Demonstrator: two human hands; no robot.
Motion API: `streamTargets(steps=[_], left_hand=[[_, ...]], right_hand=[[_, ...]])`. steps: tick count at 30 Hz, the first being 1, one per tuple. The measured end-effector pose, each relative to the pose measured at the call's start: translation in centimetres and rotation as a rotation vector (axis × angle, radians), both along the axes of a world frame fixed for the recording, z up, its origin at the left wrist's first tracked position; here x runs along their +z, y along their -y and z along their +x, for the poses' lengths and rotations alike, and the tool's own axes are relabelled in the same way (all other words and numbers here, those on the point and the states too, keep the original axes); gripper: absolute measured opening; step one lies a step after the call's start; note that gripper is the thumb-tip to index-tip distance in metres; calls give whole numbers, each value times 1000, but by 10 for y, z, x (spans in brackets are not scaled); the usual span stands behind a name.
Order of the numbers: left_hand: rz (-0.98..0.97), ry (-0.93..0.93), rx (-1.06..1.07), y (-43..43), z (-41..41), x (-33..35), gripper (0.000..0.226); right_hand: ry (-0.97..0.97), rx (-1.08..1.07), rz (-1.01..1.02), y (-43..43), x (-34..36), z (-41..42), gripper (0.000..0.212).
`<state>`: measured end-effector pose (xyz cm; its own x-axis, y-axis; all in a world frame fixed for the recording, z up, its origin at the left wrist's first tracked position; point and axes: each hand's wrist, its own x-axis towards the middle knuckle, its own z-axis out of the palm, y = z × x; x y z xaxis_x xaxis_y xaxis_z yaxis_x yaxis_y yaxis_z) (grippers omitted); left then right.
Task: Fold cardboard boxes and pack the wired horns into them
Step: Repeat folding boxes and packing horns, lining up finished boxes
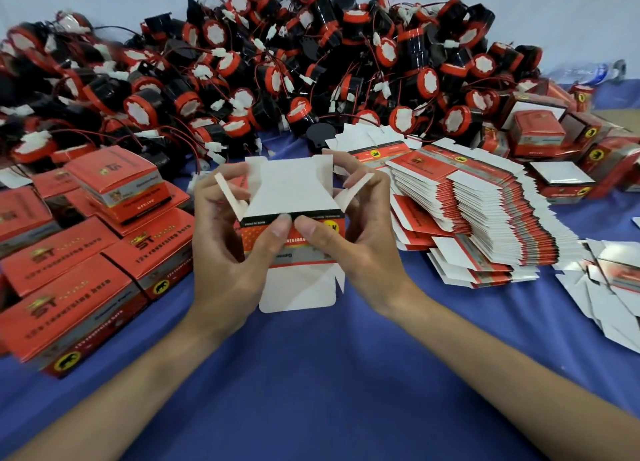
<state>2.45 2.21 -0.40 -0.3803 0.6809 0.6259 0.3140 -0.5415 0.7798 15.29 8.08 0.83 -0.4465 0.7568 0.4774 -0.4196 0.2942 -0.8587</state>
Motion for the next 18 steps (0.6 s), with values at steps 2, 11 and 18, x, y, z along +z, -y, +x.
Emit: streamTargets(steps=[2,11,18], left_hand=[[3,82,-3,0,0,1,42],[5,212,-11,1,0,2,25],[-35,75,-22,1,-3,5,17]], right_hand=[[-25,1,-1,1,0,-1,54],[-4,-62,-20,0,-2,-2,45],[139,-107,89,-2,-1,0,48]])
